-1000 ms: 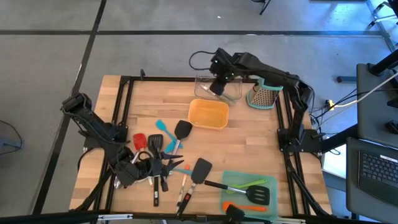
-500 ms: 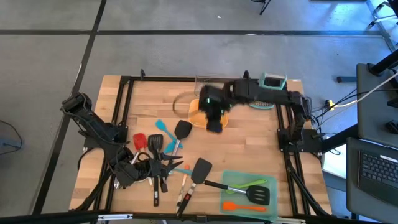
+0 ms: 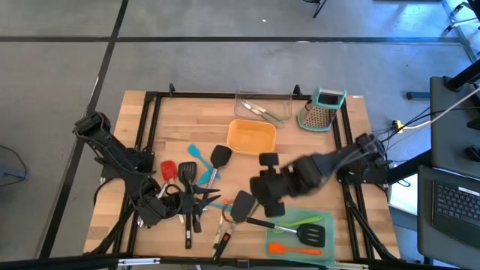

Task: Pick & Place Kitchen Items
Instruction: Put the silver scoop into the yellow bin

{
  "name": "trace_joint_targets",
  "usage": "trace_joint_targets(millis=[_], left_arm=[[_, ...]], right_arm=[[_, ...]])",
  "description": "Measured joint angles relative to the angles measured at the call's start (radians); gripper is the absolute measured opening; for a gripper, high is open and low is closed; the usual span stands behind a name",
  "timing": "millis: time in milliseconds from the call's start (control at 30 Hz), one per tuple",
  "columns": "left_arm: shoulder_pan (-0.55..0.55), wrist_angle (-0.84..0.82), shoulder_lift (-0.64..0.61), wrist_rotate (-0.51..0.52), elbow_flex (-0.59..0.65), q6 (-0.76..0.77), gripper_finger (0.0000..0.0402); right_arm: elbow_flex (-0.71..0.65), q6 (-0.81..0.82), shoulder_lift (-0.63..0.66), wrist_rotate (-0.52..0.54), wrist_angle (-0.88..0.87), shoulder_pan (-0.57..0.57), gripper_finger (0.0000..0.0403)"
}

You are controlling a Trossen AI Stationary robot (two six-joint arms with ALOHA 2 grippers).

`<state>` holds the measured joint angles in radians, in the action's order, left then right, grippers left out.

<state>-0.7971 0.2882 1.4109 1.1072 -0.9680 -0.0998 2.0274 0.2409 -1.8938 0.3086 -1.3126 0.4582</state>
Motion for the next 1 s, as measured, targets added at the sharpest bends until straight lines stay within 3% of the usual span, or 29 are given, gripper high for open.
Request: trace_joint_targets(millis=[133, 367, 567, 800, 900, 1000], left_arm=[[0.000, 0.000, 0.000, 0.000, 0.000, 0.000, 0.0061], [0.000, 0.000, 0.000, 0.000, 0.000, -0.013, 0.0061], [0.008, 0.008, 0.000, 0.001, 0.000, -0.061, 0.0061], [0.047, 0.008, 0.000, 0.001, 0.000, -0.083, 0.0061], [0.064, 0.008, 0.000, 0.001, 0.000, -0.082, 0.0061], [0.077, 0.004, 0.000, 0.002, 0.000, -0.081, 0.0061]], right_arm=[[-0.039, 0.089, 0.001, 0.193, 0.069, 0.106, 0.0094], [-0.185, 0.145, 0.046, 0.294, 0.197, 0.189, 0.0094], [-0.435, 0.280, 0.175, 0.342, 0.295, 0.178, 0.0094], [-0.824, 0.320, 0.443, 0.344, 0.635, 0.159, 0.0094], [-0.948, 0.230, 0.571, 0.337, 0.841, 0.133, 0.0094], [-1.040, 0.063, 0.685, 0.261, 1.068, 0.087, 0.0094]])
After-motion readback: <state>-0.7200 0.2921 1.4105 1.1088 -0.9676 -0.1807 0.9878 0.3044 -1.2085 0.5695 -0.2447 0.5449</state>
